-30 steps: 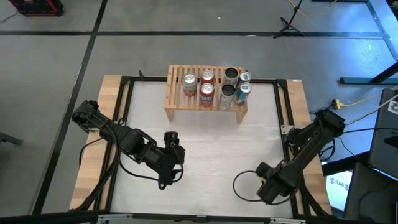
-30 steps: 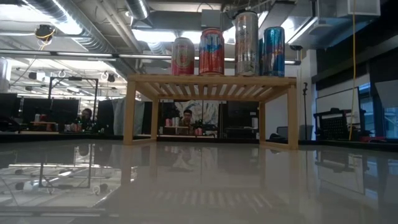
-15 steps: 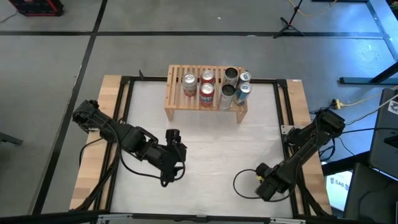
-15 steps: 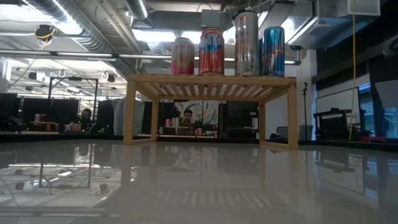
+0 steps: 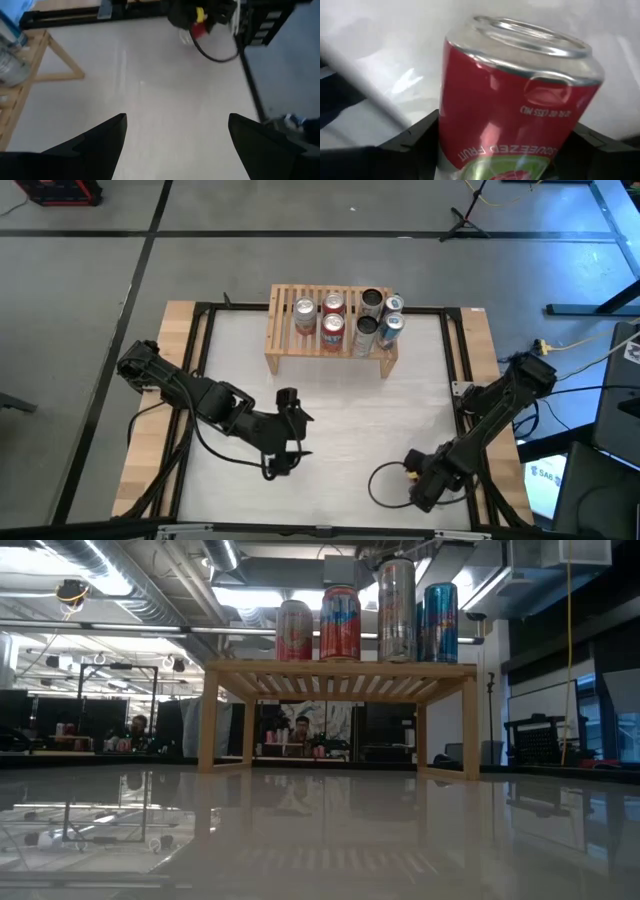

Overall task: Place canned beverage on shelf
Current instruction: Put the pink soda can on the shelf aligned with the other pink soda can

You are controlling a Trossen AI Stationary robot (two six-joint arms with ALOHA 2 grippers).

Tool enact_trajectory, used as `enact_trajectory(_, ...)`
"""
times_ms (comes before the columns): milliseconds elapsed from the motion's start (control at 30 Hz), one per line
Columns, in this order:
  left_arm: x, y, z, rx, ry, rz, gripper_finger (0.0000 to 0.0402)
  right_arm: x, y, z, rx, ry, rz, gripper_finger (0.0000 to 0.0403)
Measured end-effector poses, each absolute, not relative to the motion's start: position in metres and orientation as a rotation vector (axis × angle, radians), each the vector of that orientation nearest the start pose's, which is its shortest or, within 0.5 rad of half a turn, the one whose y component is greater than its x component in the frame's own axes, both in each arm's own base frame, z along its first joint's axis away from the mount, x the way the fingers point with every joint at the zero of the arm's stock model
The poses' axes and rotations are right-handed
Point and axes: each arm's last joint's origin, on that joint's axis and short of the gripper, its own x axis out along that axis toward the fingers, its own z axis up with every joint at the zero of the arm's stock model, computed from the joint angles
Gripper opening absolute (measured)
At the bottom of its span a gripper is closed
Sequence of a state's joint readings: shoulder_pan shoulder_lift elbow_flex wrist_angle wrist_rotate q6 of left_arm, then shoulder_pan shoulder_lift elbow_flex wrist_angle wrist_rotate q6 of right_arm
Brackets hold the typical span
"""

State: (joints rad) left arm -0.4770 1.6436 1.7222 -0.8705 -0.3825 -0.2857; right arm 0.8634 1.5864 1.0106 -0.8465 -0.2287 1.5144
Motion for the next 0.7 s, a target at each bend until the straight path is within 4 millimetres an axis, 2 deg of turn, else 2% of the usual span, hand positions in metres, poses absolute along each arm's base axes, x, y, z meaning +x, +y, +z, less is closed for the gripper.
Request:
enact_trajectory(200,0.317,-0.146,0.383,-0.124,0.652,0.100,0.0341,0.198,0.210,0.248,0.555,1.432,-0.095,0.0277)
enact_trajectory(433,0.327,-0.147,0.368,-0.369,0.564,0.183,0.0341,0.217,0.190,0.322,0.242,1.129,-0.060,0.0277)
enact_trajectory(567,0.341,-0.151,0.358,-0.575,0.406,0.158,0.0341,0.230,0.176,0.348,0.118,0.993,-0.066,0.0277)
enact_trajectory(700,0.352,-0.145,0.346,-0.747,0.274,0.138,0.0341,0.242,0.164,0.361,0.044,0.926,-0.049,0.0277)
